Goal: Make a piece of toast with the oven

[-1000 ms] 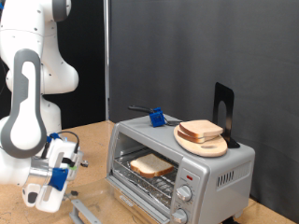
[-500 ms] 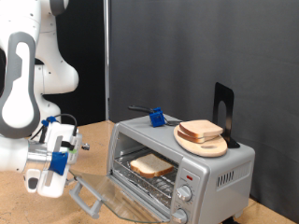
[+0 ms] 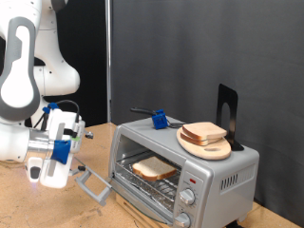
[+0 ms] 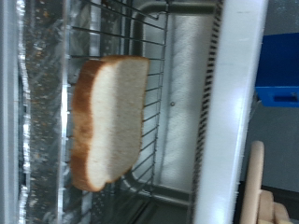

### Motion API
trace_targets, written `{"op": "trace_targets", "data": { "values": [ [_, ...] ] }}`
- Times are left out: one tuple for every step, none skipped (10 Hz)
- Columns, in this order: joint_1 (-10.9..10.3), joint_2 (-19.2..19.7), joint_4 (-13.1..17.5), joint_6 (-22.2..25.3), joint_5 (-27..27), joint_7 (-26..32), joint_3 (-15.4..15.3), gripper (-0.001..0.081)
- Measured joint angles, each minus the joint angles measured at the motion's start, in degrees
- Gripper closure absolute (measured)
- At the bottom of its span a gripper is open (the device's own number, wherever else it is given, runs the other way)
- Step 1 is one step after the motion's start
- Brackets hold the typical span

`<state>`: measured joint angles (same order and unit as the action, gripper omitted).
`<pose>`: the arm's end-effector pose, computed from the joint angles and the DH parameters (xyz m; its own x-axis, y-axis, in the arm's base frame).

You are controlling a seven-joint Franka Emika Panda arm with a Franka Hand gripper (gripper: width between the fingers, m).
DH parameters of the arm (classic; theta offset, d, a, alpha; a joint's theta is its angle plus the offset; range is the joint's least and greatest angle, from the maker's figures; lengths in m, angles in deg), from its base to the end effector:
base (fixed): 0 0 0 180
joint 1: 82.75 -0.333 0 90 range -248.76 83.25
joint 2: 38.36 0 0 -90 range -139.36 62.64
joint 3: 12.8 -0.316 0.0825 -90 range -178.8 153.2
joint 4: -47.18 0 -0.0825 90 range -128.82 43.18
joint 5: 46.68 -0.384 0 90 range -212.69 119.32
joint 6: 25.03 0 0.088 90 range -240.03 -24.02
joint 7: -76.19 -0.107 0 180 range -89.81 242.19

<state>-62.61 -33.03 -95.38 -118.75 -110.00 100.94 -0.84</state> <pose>0.3841 -0.1357 0.2533 0.7629 -0.3306 -0.5556 -0.6214 -0.1383 -0.7712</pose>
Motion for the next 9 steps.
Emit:
{"op": "trace_targets", "data": {
  "values": [
    [-0.11, -0.94, -0.16, 0.38, -0.04, -0.3, -0.13, 0.0124],
    [-0.16, -1.91, -0.53, 0.52, -0.14, -0.56, -0.48, 0.0124],
    [-0.24, -2.98, -1.06, 0.52, -0.41, -0.7, -0.93, 0.0124],
    [-0.46, -4.11, -1.77, 0.52, -0.96, -0.73, -1.36, 0.0124],
    [-0.64, -5.25, -2.65, 0.44, -1.7, -0.75, -1.89, 0.0124],
    [-0.8, -6.4, -3.64, 0.14, -2.44, -0.77, -2.53, 0.0124],
    [-1.03, -7.52, -4.65, -0.37, -2.95, -0.84, -3.17, 0.0124],
    [-1.2, -8.71, -5.78, -0.94, -3.43, -0.88, -3.87, 0.0124],
    [-1.35, -9.84, -6.88, -1.48, -3.97, -0.93, -4.52, 0.0124]
  ]
}}
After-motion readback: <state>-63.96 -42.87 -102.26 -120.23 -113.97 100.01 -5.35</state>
